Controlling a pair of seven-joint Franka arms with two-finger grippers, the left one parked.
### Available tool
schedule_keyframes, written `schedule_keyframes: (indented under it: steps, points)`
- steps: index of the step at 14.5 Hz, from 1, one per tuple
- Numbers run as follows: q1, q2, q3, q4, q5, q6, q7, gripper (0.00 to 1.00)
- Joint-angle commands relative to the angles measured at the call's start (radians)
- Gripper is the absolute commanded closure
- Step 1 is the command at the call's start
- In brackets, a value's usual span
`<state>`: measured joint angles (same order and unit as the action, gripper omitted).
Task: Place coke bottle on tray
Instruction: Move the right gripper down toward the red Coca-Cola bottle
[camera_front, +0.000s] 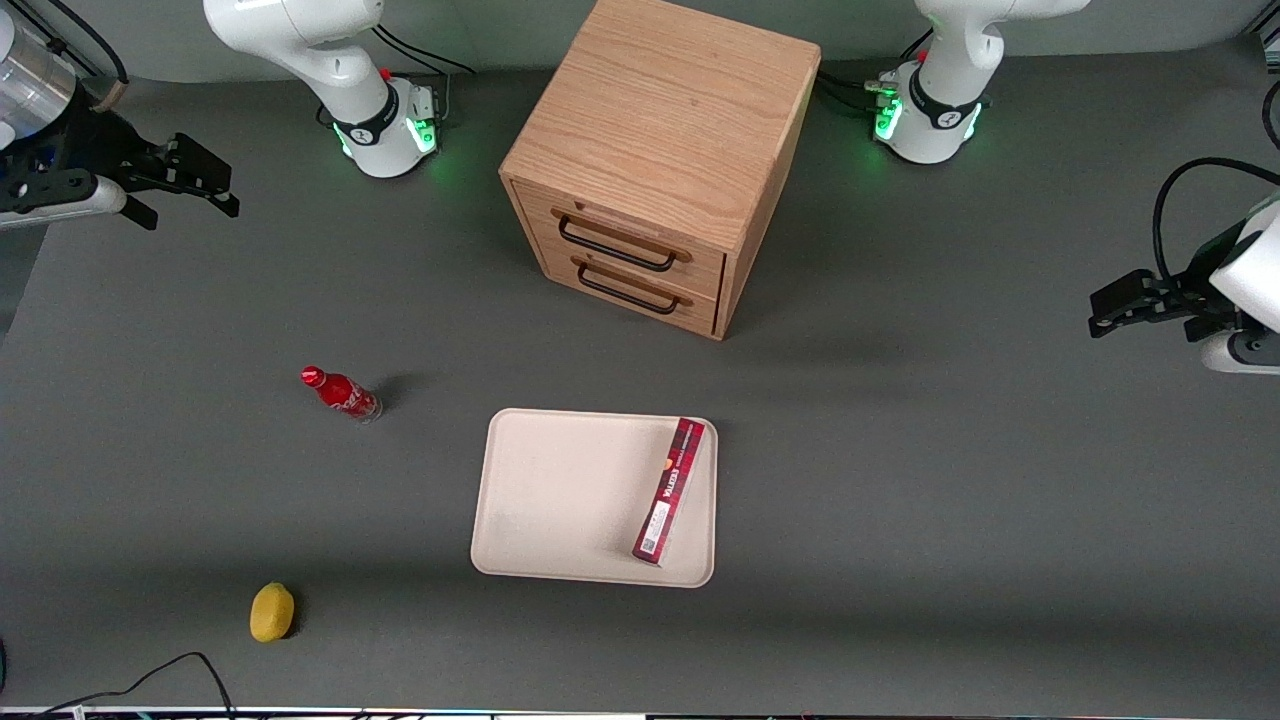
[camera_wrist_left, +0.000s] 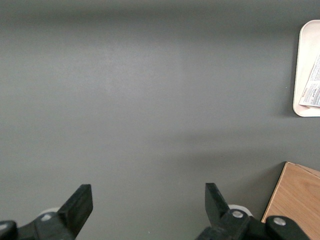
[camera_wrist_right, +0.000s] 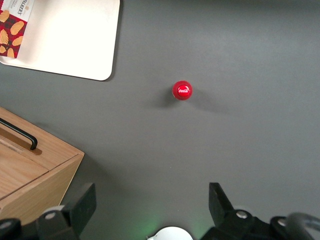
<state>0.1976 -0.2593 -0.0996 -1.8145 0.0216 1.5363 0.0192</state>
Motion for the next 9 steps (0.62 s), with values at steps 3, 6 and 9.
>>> schedule_keyframes:
  steps: [3,6,9]
  points:
    - [-0.009,0.041,0.000,0.081,0.020,-0.064,-0.005,0.00]
    - [-0.015,0.069,0.000,0.061,0.014,-0.079,-0.010,0.00]
    - [-0.011,0.103,0.000,-0.033,0.011,0.025,-0.012,0.00]
